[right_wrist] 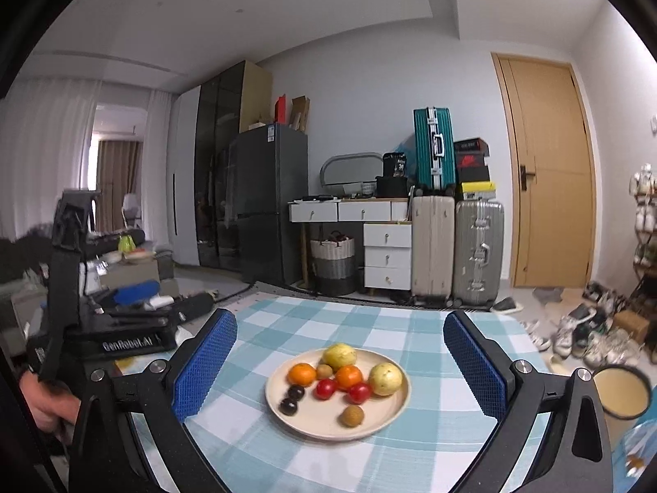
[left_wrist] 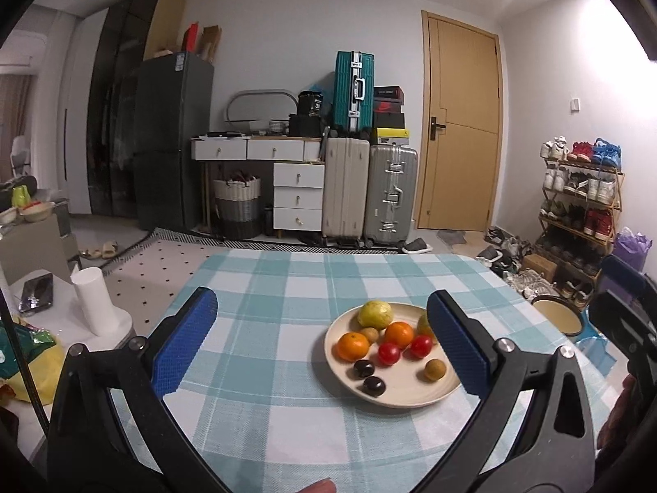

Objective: Organize fruits

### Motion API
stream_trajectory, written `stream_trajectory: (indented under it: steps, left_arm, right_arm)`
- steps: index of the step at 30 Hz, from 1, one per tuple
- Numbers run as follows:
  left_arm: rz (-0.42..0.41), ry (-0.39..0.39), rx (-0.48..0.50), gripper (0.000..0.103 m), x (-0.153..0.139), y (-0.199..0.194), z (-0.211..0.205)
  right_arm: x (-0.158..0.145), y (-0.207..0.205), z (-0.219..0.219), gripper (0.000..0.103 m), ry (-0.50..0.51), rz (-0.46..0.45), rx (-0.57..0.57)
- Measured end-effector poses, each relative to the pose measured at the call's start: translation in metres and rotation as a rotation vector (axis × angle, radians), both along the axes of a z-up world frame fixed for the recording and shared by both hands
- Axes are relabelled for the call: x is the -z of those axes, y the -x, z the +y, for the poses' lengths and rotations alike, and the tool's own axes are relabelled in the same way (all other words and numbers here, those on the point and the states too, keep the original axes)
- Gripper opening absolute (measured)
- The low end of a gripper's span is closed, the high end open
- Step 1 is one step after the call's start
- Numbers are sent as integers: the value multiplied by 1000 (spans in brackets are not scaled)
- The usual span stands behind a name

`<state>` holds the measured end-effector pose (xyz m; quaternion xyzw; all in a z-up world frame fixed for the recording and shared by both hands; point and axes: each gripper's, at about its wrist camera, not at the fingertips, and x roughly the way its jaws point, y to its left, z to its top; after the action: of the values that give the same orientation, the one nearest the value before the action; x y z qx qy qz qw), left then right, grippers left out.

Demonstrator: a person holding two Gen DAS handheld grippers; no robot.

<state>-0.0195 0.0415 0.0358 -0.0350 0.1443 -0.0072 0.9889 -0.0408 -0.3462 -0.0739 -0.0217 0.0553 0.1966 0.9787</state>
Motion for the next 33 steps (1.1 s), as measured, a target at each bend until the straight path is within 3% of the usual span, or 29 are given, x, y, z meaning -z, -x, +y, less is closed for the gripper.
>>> stream_trajectory:
  steps: [4,15,21,33]
  left_arm:
    - [32,-14,-8,102,11,3,1]
    - [-24,-43,-14,102,43,10,1]
    - [9,-41,-35,102,60,0,6]
    - [16,-35,-60,102,79,-5,13]
  right_arm:
    - [10,4,-1,103,41,-2,34]
    - [39,-1,-18,103,7,-2,82]
    - [60,-15,-25,103,5,74,129]
    - [69,-25,-23,103,33,110,181]
